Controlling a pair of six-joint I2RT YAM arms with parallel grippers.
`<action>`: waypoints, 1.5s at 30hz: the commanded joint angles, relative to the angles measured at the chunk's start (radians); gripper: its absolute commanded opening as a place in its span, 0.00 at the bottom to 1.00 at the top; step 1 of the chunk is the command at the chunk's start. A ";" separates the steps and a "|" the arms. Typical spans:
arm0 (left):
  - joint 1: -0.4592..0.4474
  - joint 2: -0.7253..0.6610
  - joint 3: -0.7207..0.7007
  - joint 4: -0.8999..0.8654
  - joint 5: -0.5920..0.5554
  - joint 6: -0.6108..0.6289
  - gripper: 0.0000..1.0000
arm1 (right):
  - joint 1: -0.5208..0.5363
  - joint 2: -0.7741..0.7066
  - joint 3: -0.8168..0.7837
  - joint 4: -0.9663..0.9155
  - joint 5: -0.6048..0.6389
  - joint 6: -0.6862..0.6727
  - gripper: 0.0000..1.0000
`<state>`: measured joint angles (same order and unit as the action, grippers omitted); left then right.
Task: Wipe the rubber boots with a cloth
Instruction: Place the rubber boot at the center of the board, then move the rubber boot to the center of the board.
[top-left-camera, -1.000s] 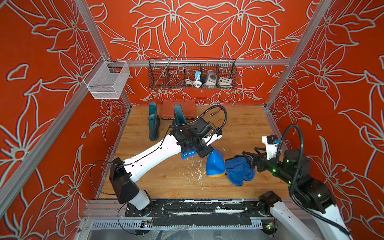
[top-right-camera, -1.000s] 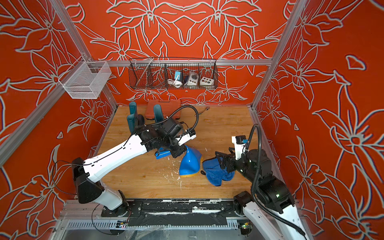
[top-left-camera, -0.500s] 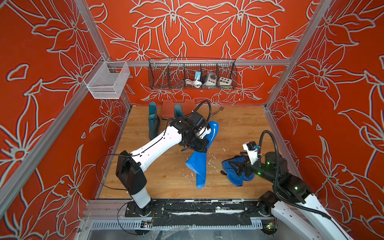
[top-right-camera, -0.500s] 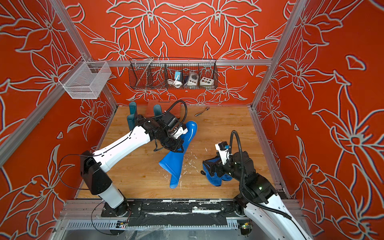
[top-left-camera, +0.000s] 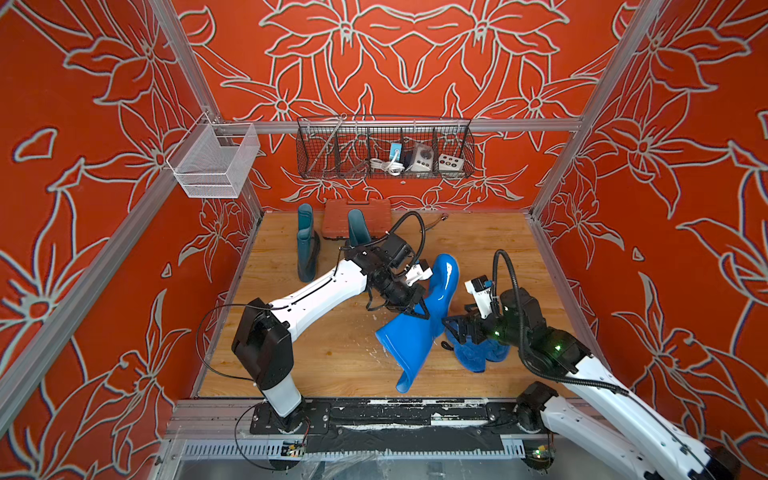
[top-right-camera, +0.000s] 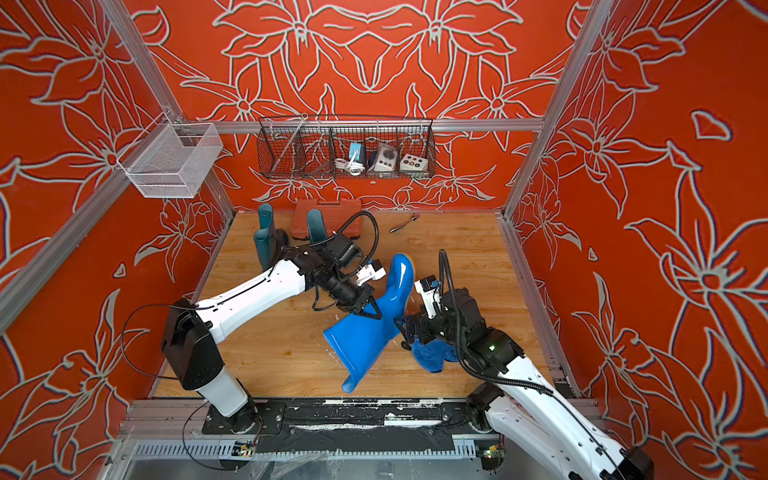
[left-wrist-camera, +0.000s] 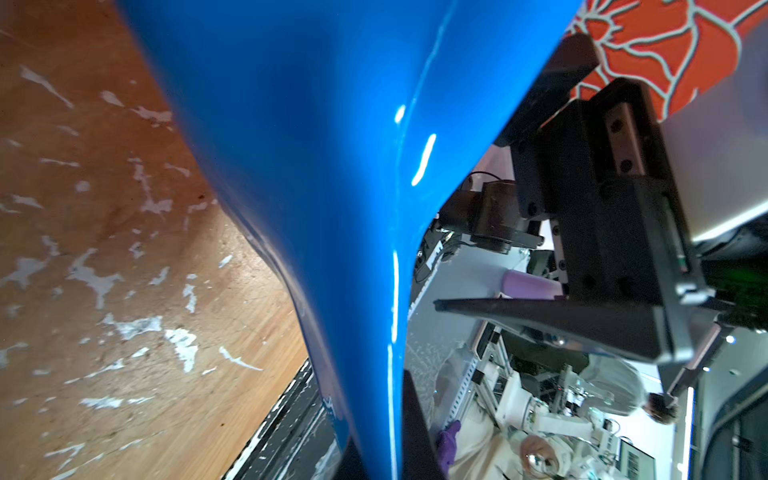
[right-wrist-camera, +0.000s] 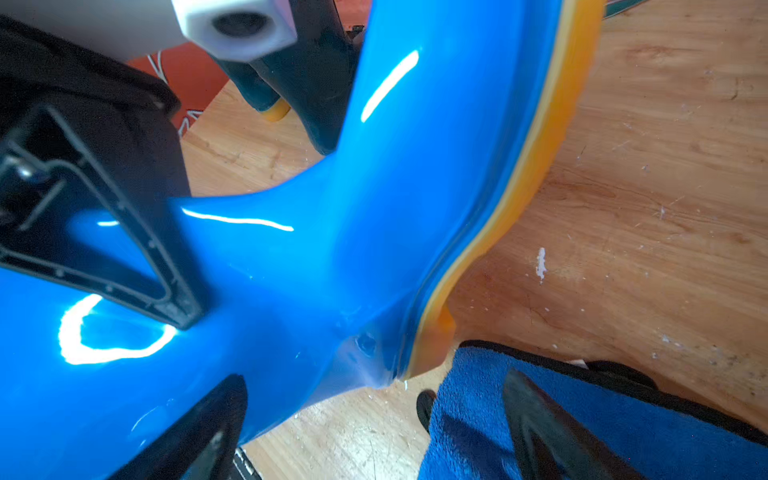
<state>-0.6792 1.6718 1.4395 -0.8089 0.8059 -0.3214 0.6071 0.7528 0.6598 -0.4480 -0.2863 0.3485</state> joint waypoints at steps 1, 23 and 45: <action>0.022 -0.011 -0.013 0.077 0.072 -0.003 0.06 | 0.004 0.085 0.079 -0.159 0.023 -0.013 0.99; 0.136 -0.392 -0.283 -0.028 -0.774 0.160 0.57 | 0.130 0.577 0.214 -0.057 -0.113 0.022 0.95; 0.252 -0.622 -0.568 0.036 -0.711 -0.015 0.62 | 0.330 1.093 0.647 -0.188 -0.131 -0.252 0.89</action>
<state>-0.4442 1.0786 0.8745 -0.7788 0.0887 -0.3241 0.9039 1.8103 1.2732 -0.5556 -0.4030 0.1741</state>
